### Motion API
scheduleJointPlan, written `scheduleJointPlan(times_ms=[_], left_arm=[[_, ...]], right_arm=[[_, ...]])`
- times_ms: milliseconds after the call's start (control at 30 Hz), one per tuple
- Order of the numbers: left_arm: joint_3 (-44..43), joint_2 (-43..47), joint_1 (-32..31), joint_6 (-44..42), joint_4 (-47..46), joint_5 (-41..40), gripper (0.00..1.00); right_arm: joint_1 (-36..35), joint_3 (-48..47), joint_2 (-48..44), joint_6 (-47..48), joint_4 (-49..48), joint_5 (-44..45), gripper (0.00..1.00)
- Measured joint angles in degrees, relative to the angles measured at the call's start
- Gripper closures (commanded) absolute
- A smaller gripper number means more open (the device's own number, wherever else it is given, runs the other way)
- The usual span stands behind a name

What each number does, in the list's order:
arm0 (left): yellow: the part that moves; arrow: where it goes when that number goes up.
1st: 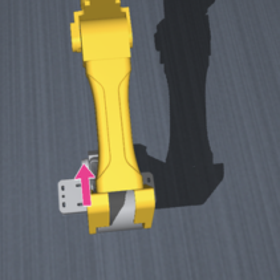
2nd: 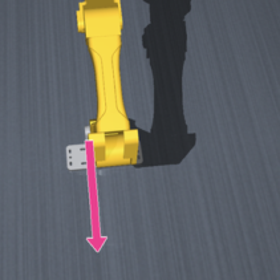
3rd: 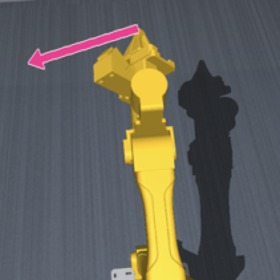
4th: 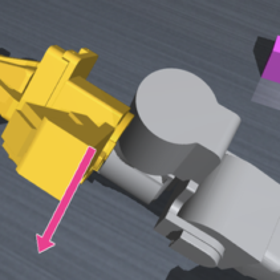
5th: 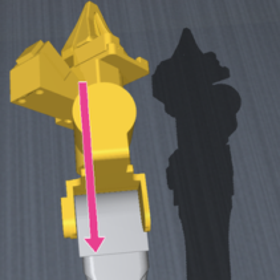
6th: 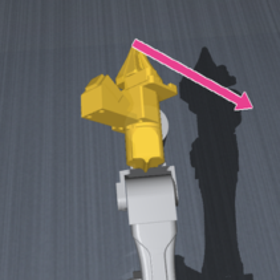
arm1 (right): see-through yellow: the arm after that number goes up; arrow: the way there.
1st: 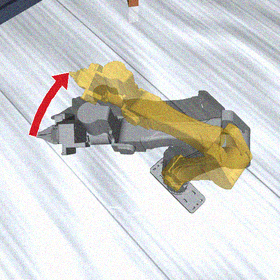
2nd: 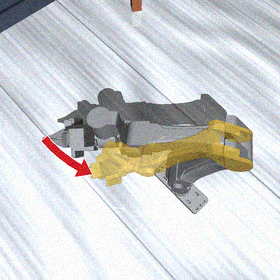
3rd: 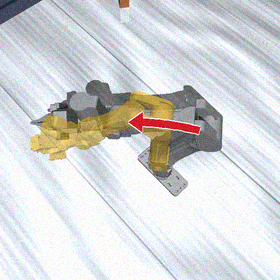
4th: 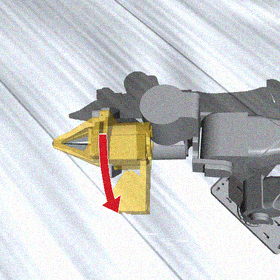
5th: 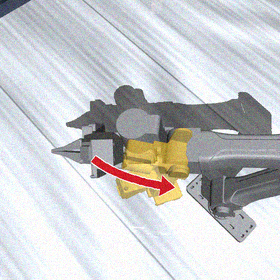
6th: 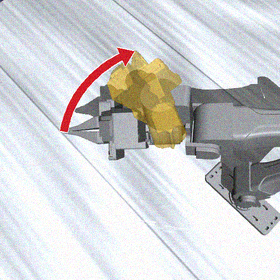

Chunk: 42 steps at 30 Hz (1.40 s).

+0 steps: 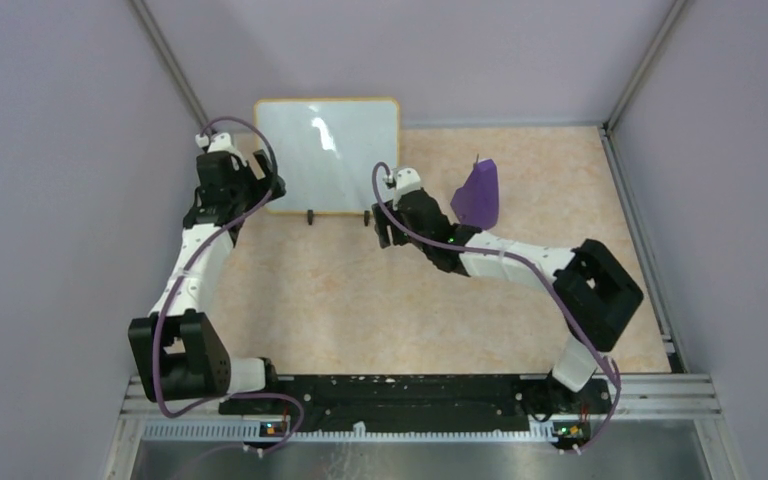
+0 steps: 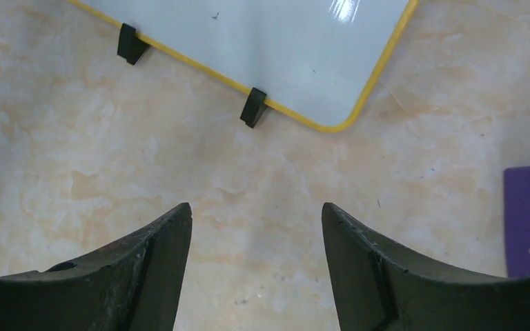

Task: Write a sentence on the whiteboard
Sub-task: Move the whiteboard to the center of the board.

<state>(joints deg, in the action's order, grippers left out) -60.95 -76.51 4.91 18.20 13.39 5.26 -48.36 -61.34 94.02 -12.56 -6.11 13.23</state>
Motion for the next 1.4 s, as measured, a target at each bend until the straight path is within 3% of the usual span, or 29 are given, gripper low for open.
scheduleJointPlan(times_ms=[200, 467, 833, 967, 1300, 1400], left_arm=[[0.1, 1.3, 1.6, 2.1, 0.4, -1.7, 0.01], [0.5, 2.6, 2.6, 3.7, 0.3, -1.9, 0.01], [0.8, 3.0, 3.2, 4.7, 0.3, -1.7, 0.01], [0.8, 3.0, 3.3, 4.7, 0.3, -1.7, 0.01], [0.9, 3.0, 3.5, 4.7, 0.3, -1.6, 0.01], [1.0, 3.0, 3.6, 4.6, 0.3, -1.6, 0.01]], right_arm=[[-1.5, -11.8, 12.3, -5.2, 0.8, 6.2, 0.43], [-2.0, -24.3, 24.7, -10.3, 6.8, 9.0, 0.48], [-2.3, -32.9, 32.9, -14.4, 13.8, 9.7, 0.51], [-2.3, -35.2, 35.0, -14.6, 15.3, 9.8, 0.58], [-2.1, -39.3, 37.9, -14.5, 16.9, 12.0, 0.59], [-1.6, -39.9, 38.2, -14.2, 16.9, 12.2, 0.69]])
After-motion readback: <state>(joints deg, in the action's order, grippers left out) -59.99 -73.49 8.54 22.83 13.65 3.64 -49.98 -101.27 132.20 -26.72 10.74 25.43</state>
